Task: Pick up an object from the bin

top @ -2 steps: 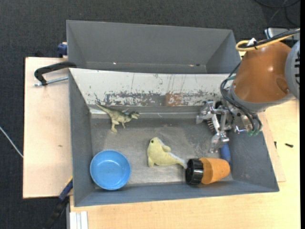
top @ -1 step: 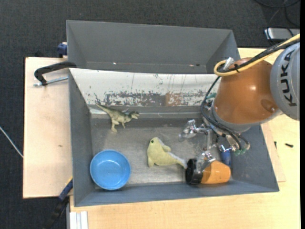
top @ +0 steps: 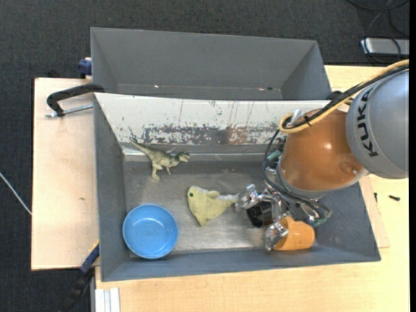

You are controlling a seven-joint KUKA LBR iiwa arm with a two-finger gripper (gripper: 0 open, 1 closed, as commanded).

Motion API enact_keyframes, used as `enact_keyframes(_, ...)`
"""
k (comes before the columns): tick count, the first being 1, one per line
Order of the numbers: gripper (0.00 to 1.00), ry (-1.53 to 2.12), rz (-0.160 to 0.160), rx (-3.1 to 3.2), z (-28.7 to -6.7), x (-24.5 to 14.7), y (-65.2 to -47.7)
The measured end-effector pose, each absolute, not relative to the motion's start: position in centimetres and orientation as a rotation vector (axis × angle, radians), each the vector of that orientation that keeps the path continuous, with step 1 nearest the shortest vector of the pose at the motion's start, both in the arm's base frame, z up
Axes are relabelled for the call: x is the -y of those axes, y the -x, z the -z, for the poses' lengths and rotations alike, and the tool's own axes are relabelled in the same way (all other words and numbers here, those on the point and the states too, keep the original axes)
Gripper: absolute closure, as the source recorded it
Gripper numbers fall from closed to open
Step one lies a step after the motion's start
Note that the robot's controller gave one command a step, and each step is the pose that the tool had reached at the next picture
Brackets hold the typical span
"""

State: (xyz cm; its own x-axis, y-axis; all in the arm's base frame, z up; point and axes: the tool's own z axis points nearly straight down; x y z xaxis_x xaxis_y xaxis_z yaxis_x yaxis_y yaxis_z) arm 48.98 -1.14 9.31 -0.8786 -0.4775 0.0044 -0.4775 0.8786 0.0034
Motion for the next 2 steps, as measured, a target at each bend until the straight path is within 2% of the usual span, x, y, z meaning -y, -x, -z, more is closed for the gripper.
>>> enact_keyframes(1,0.0,-0.642,0.002,3.084,-7.8,-0.4,-54.4)
enact_keyframes(2,0.0,-0.841,-0.005,3.038,-7.4,-5.3,-53.9)
